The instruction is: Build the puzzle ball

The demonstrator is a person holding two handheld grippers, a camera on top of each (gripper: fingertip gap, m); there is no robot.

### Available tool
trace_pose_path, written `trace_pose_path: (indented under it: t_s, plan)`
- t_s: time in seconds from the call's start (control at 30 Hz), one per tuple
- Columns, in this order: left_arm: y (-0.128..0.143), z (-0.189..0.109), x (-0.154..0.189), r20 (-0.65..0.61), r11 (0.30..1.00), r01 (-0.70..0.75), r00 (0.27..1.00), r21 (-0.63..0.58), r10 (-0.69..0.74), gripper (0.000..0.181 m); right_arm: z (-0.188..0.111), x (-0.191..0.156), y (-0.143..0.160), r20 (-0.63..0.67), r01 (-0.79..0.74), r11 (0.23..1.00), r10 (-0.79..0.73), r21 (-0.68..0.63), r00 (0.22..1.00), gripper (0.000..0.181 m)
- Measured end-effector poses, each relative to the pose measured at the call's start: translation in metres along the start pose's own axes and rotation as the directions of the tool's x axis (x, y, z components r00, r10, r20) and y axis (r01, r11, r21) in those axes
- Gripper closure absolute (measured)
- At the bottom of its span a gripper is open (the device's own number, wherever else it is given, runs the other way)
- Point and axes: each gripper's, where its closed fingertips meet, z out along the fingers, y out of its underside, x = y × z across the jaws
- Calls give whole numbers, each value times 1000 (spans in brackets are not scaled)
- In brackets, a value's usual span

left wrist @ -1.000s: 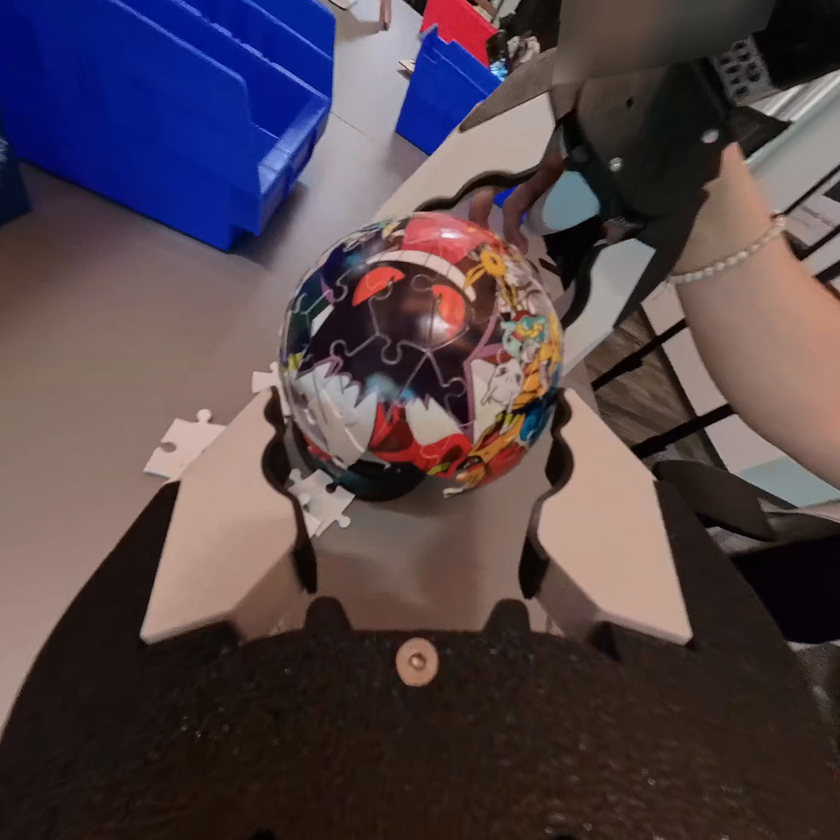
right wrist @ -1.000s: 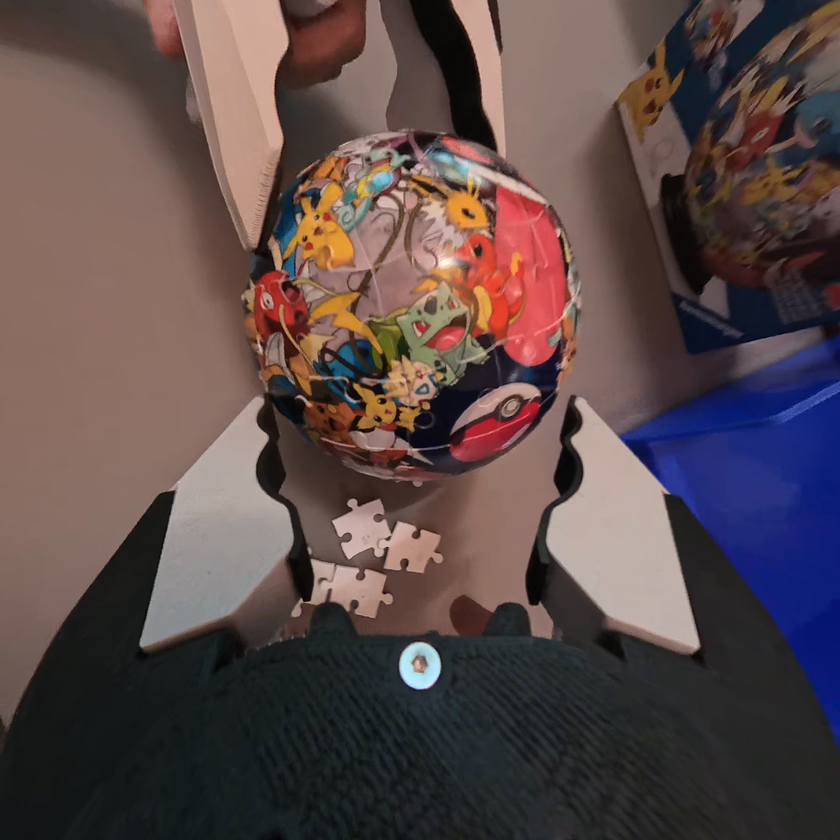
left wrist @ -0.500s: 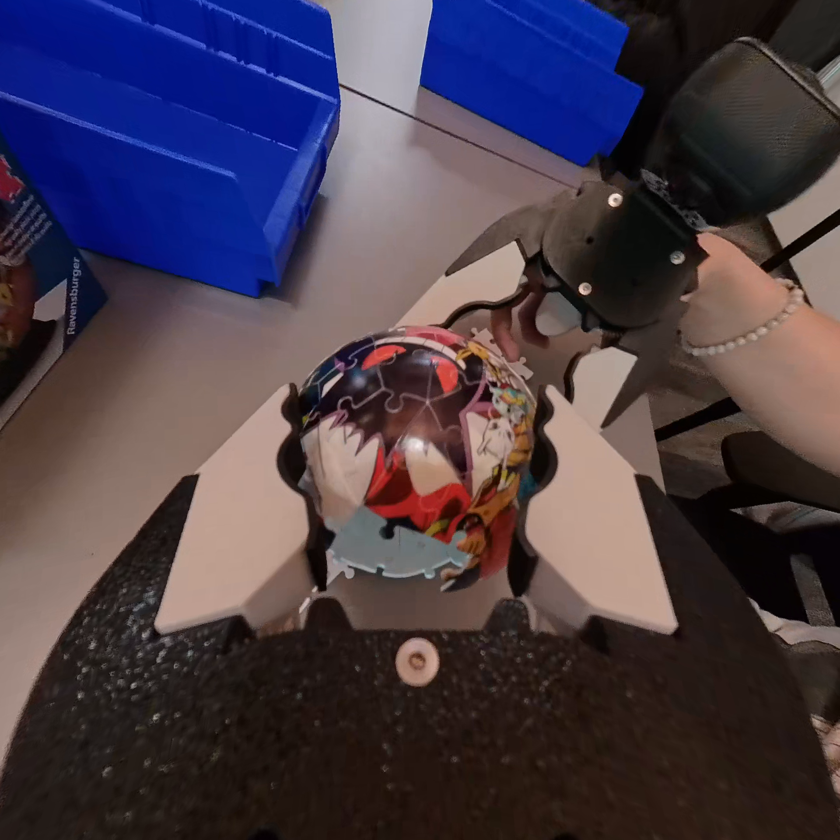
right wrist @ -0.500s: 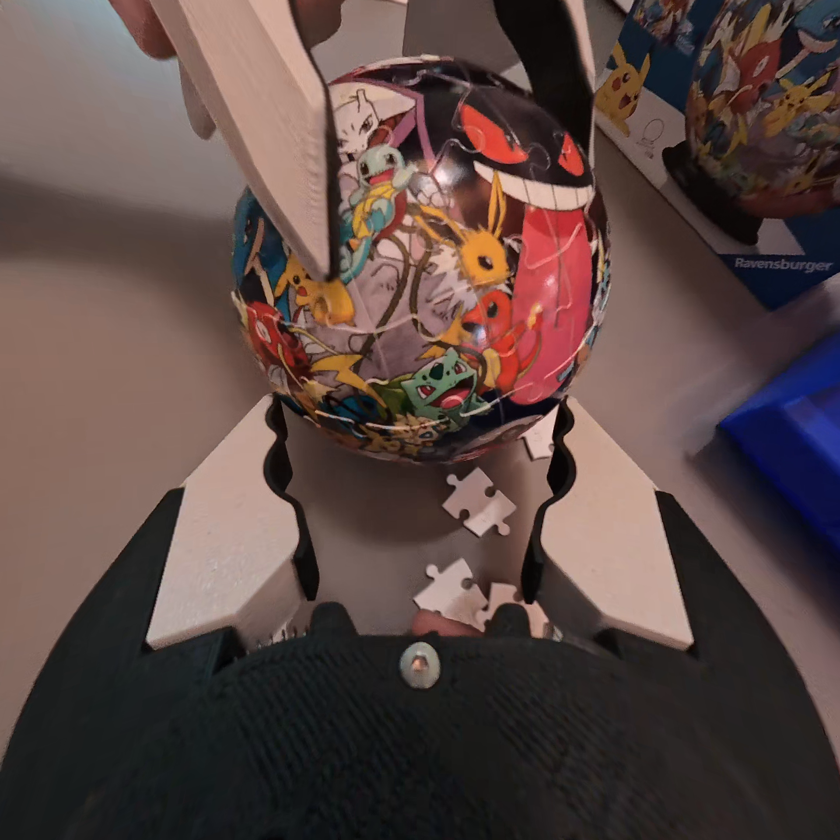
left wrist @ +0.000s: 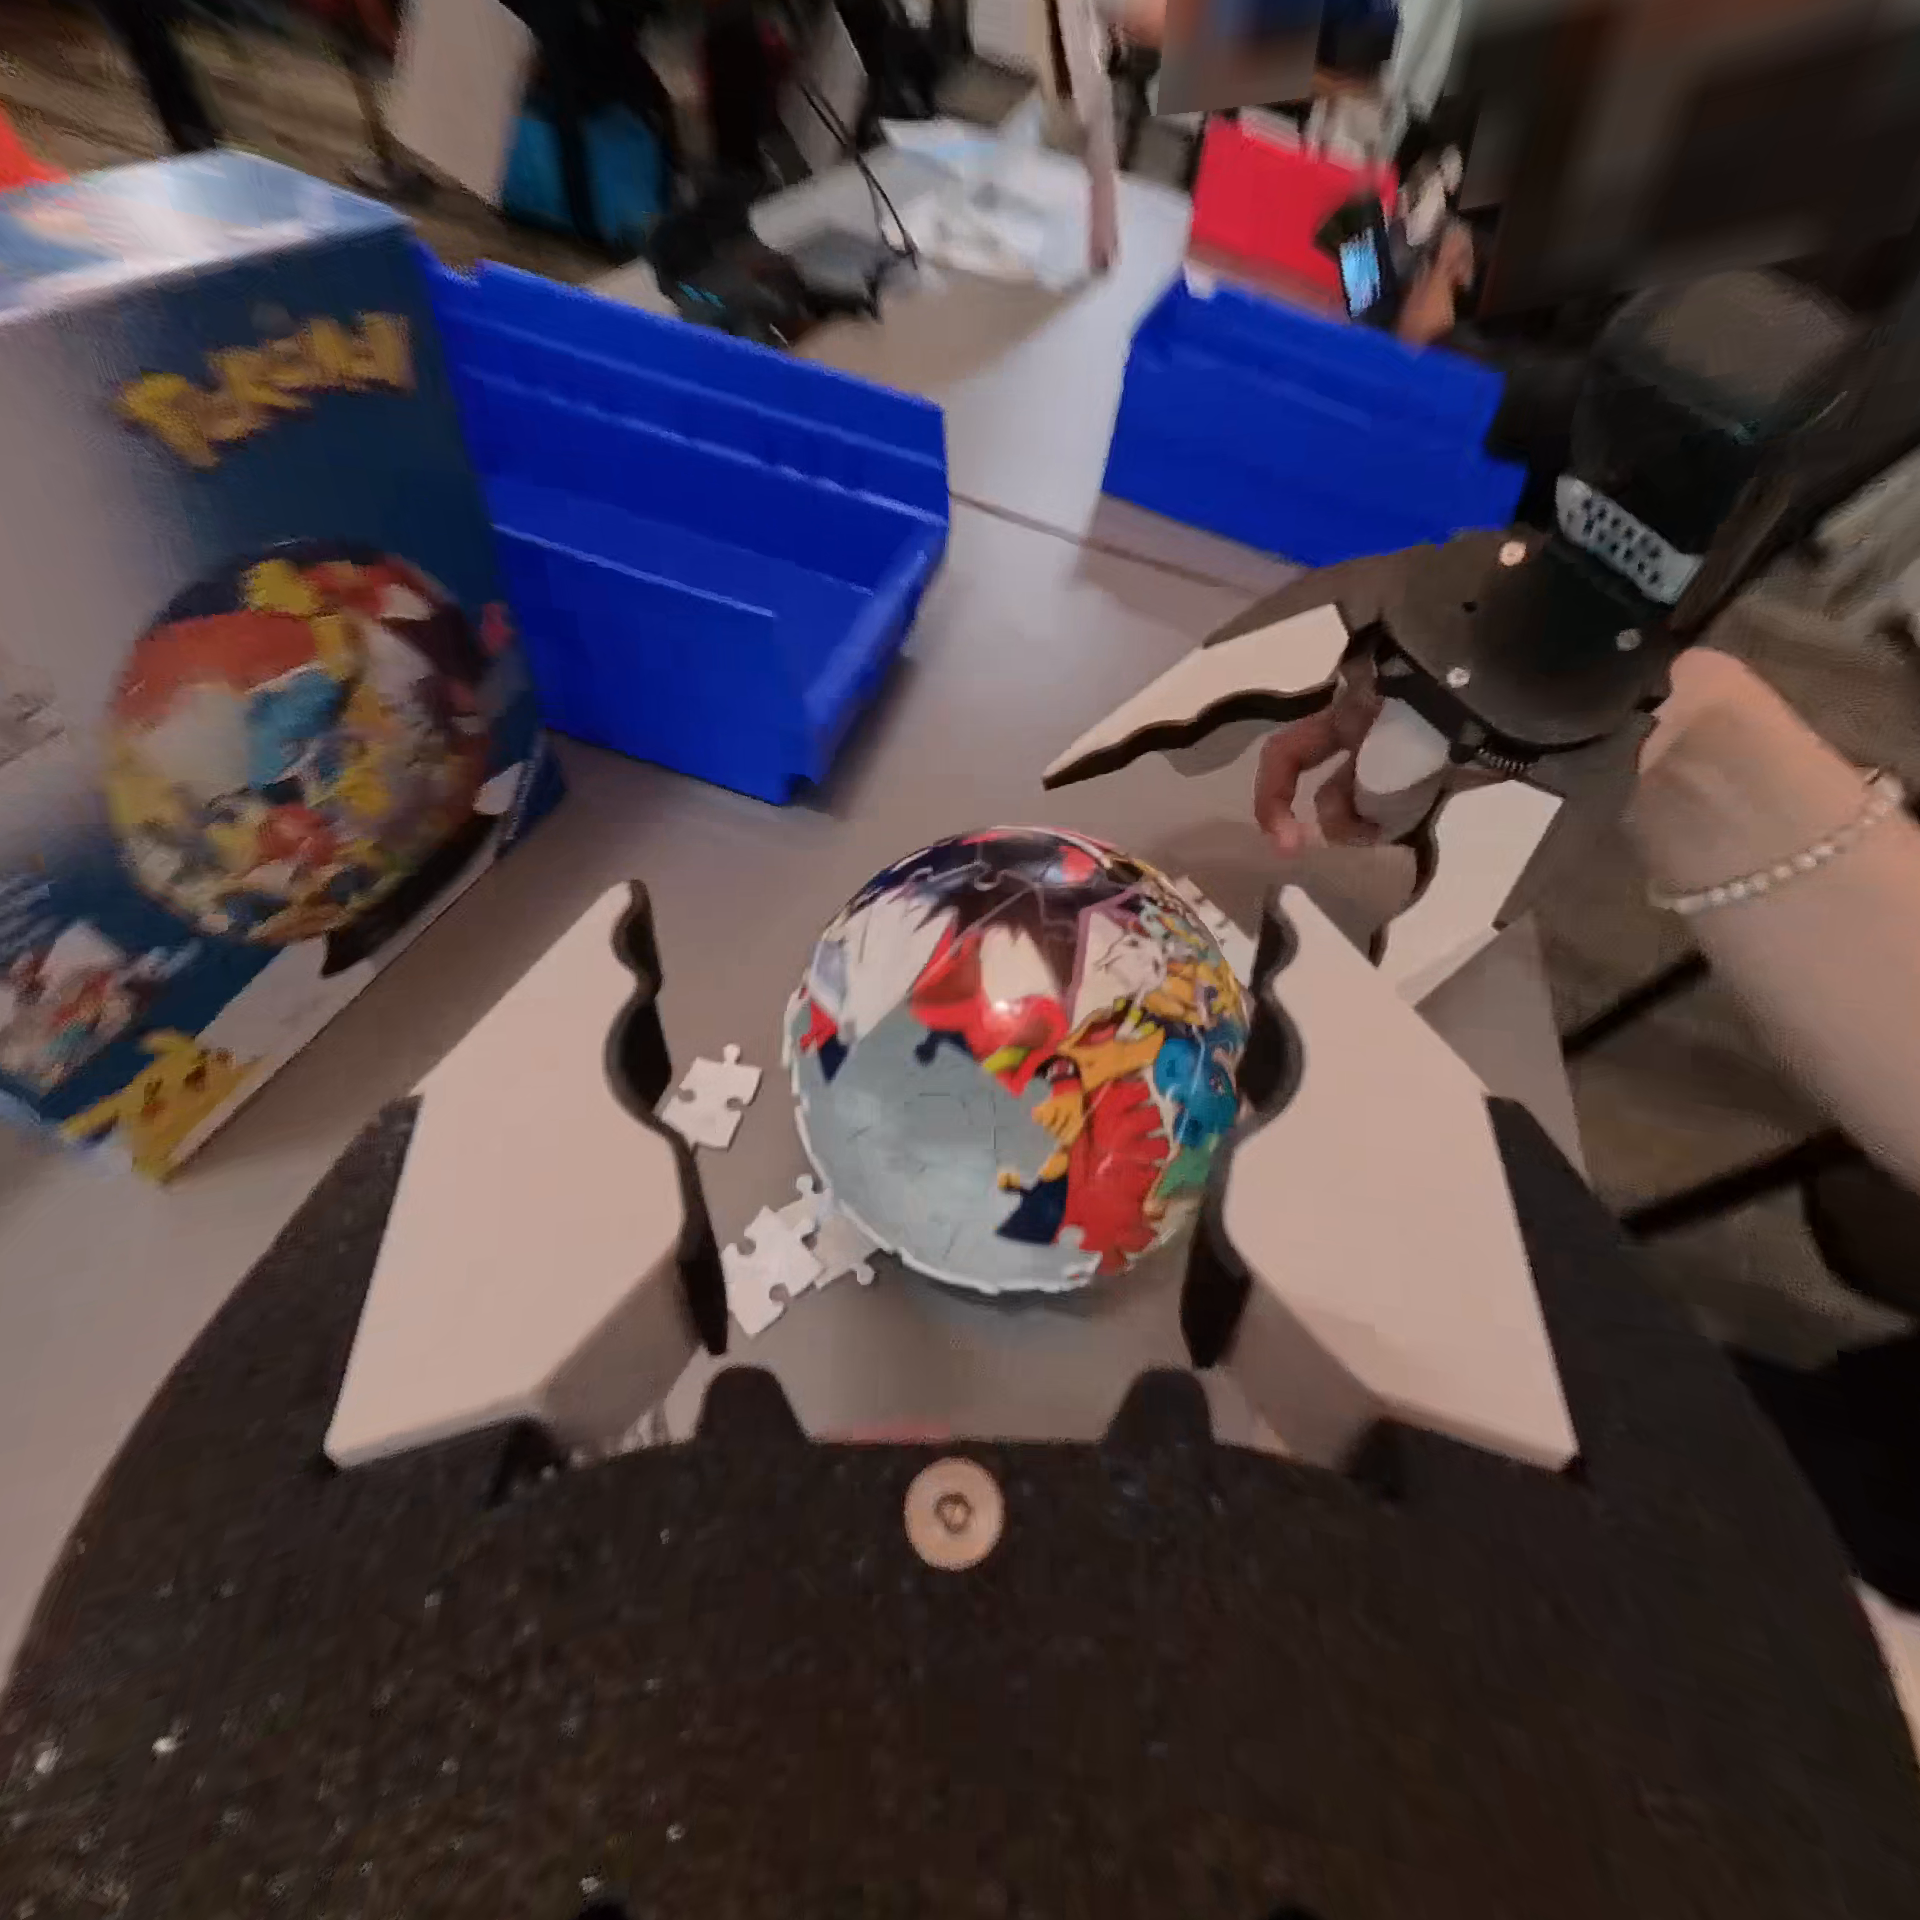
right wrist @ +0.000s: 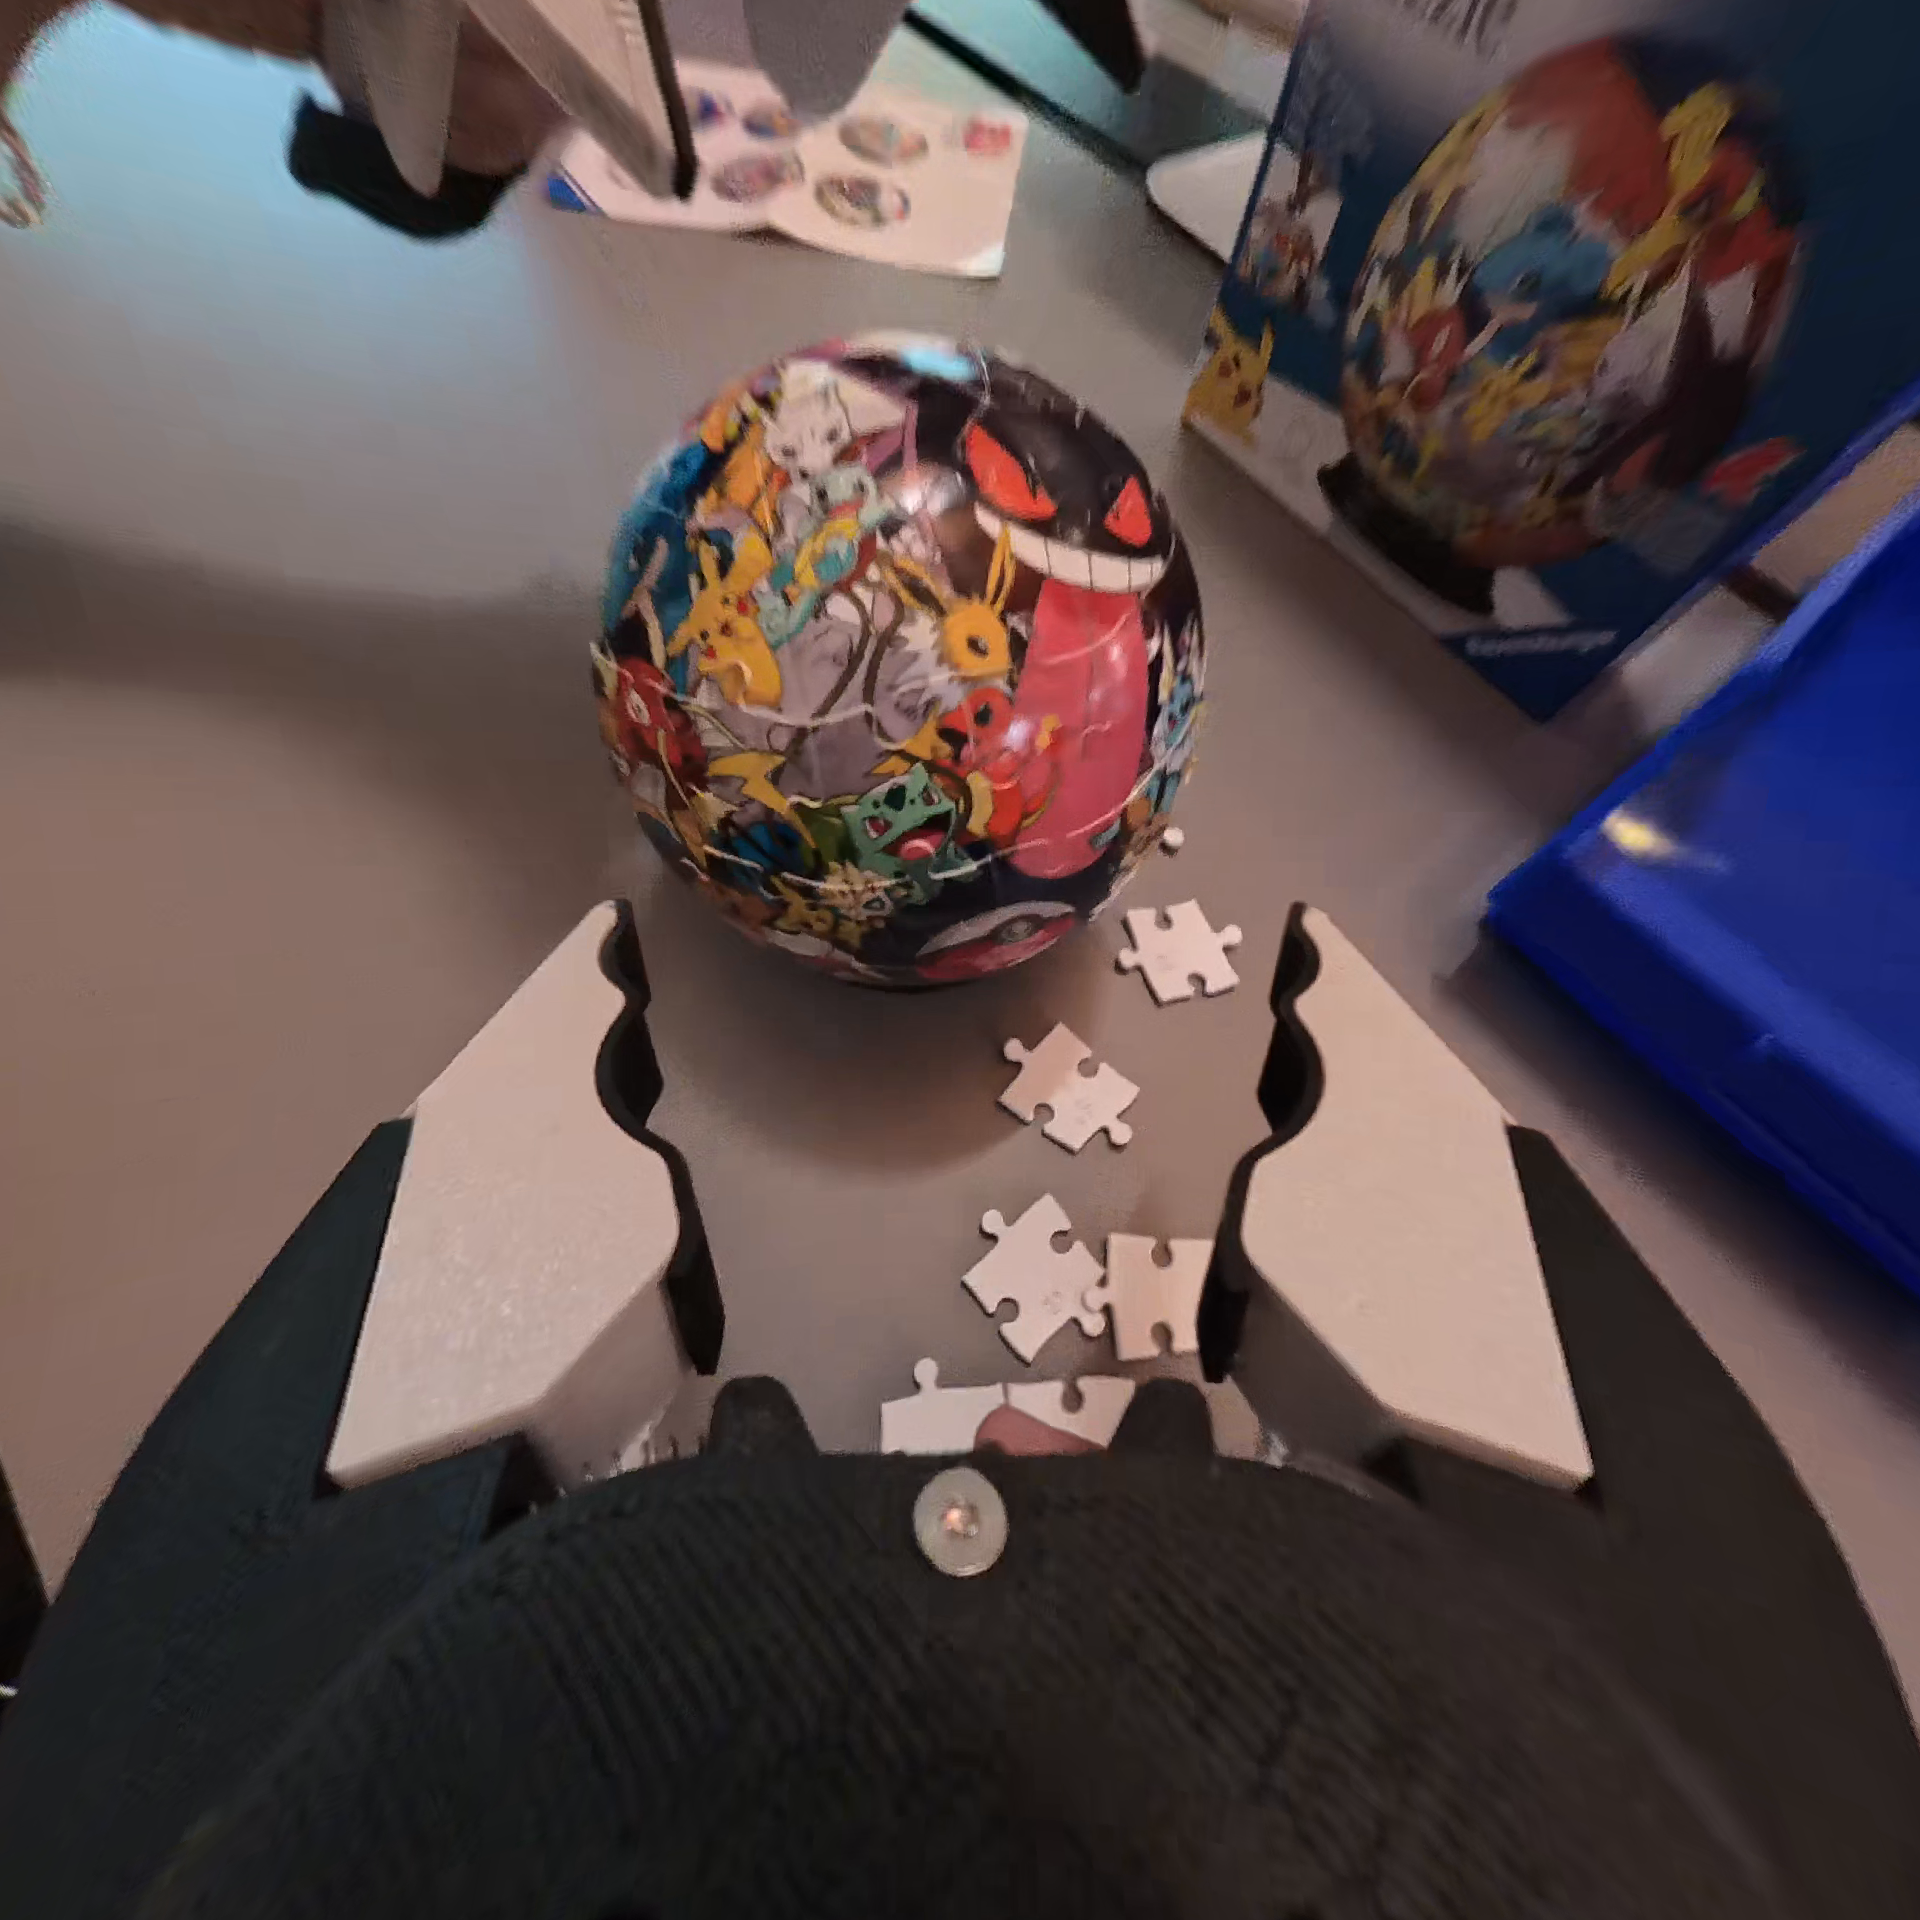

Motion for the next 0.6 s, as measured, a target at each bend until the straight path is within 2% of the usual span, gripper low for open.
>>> trace_pose_path:
  t_s: [0.07, 0.17, 0.23, 0.3, 0.37, 0.5, 0.6]
  plan:
    - [6, -21, -8, 31, 990, 102, 994, 93, -105, 64, -2, 1, -7, 46, 18, 999, -19, 34, 999, 61]
    - [39, -36, -11, 43, 956, 257, 963, 142, -265, 64, 2, 12, -19, 75, 23, 997, -29, 76, 997, 62]
    - [68, -34, -6, 64, 941, 319, 943, 115, -327, 63, 9, 16, -29, 104, 29, 992, -43, 125, 994, 61]
    - [99, -23, 2, 98, 930, 365, 925, 38, -366, 61, 17, 12, -31, 170, 1, 991, -24, 135, 985, 60]
    - [122, -12, 9, 133, 915, 403, 908, -28, -396, 60, 20, 5, -32, 227, -21, 988, -14, 153, 974, 70]
    - [138, 6, 23, 128, 899, 426, 902, -99, -413, 63, 20, -3, -32, 225, -21, 981, -23, 191, 974, 81]
    - [132, 16, 27, 98, 875, 476, 879, -90, -468, 68, 18, -6, -31, 150, -4, 978, -27, 207, 988, 81]
